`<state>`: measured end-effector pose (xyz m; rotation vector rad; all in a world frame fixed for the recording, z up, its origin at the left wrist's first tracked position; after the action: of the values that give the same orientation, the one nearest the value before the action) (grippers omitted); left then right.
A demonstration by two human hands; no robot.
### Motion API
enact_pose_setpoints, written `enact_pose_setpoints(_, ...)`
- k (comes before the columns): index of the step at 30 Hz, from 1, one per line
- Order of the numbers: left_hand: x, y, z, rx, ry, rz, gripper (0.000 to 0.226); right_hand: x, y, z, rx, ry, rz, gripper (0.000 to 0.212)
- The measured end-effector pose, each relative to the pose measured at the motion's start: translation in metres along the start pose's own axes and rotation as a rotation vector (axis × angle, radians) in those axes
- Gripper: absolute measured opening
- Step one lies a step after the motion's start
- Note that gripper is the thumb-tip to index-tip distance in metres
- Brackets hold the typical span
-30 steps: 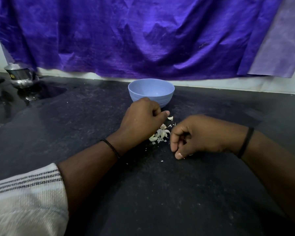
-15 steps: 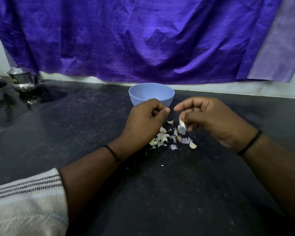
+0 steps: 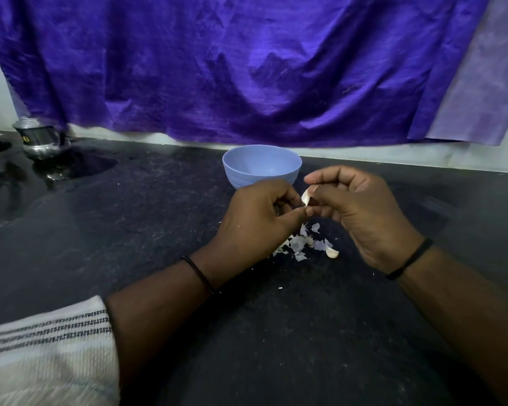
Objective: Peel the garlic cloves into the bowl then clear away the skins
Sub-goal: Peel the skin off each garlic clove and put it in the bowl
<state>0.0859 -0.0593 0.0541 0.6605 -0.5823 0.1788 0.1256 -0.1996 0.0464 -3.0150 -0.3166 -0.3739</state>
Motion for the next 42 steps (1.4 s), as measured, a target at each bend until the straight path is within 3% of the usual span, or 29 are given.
enact_pose_setpoints(11, -0.003, 0.022, 0.017, 0.144, -0.209, 0.238, 0.009, 0.001, 0.0, -0.001, -0.031, 0.035, 0.009, 0.011)
enact_pose_setpoints(19, 0.001, 0.018, 0.002, 0.049, -0.065, 0.172, 0.012, 0.004, -0.001, 0.01, -0.063, -0.027, -0.031, 0.01)
enact_pose_setpoints(24, 0.004, 0.023, 0.001, 0.058, -0.067, 0.185, 0.012, 0.004, -0.002, 0.002, -0.223, 0.045, -0.038, 0.005)
enact_pose_setpoints(30, 0.007, 0.016, 0.002, 0.123, -0.07, 0.072, 0.008, 0.003, -0.004, -0.006, -0.364, 0.132, -0.045, 0.011)
enact_pose_setpoints(42, 0.006, 0.001, -0.031, -0.17, 0.218, -0.003, 0.015, 0.002, -0.006, -0.009, -0.45, 0.199, 0.012, 0.01)
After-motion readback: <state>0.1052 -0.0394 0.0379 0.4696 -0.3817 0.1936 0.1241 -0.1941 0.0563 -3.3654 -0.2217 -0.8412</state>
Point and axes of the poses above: each hand's wrist, its own x-axis towards the middle knuckle, its own y-axis out of the back of the hand, z = x × y, the point moved 10 cm from there along x, towards the middle knuckle, and after that the axes turned 4 degrees about x, right-handed, at the moved point
